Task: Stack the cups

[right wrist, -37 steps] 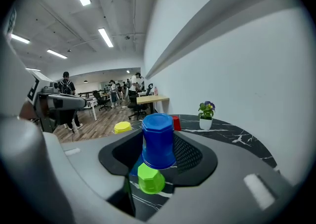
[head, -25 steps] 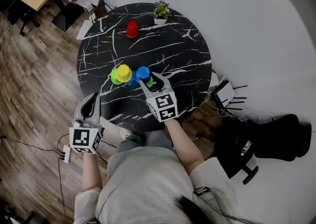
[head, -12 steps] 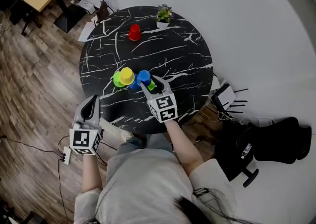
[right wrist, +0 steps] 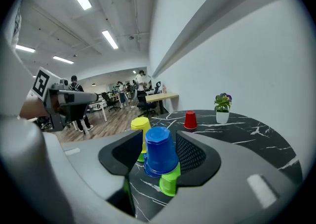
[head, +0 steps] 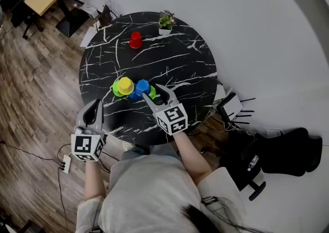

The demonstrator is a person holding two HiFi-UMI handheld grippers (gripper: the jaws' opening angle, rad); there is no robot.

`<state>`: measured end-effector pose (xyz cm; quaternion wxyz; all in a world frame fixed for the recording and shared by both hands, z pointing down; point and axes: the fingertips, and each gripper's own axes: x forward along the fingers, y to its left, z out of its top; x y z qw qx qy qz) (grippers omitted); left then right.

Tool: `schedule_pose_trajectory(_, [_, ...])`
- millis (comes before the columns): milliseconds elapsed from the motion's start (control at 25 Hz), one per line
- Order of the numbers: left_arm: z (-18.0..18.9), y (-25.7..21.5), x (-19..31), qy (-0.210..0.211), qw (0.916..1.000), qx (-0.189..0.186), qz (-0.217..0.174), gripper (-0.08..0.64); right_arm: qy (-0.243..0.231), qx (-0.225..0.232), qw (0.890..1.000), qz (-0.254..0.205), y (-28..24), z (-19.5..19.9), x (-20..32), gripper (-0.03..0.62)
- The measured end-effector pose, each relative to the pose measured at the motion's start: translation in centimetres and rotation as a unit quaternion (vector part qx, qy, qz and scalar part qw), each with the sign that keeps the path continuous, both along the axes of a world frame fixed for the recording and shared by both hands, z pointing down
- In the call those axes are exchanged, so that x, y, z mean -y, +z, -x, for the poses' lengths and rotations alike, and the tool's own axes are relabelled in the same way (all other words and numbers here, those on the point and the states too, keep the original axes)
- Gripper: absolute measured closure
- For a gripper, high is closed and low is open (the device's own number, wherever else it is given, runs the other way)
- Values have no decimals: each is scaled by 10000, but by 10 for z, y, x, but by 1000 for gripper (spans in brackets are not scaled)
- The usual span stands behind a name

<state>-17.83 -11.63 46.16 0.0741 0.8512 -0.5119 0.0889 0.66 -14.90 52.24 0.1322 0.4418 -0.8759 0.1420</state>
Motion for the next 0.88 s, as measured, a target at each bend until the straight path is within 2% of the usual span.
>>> schedule_pose_trajectory(240, [-30, -19, 11, -8, 9990, -344, -297, 500, -80, 115, 9994, -313, -49, -42, 30, 402])
schedule_pose_trajectory(480, [-50, -27, 14, -368, 9972, -448, -481, 502, -531, -280, 9959, -680, -100, -66, 99, 402])
schedule_pose_trajectory(680, [-62, -23, 10, -724, 9957, -374, -431, 502, -978, -470, 9907, -818, -123, -55, 172, 402])
schedule_pose_trajectory(880, [-60, -15, 1, -1207, 9918, -288, -318, 502, -1295, -489, 9897, -352, -87, -26, 233, 402])
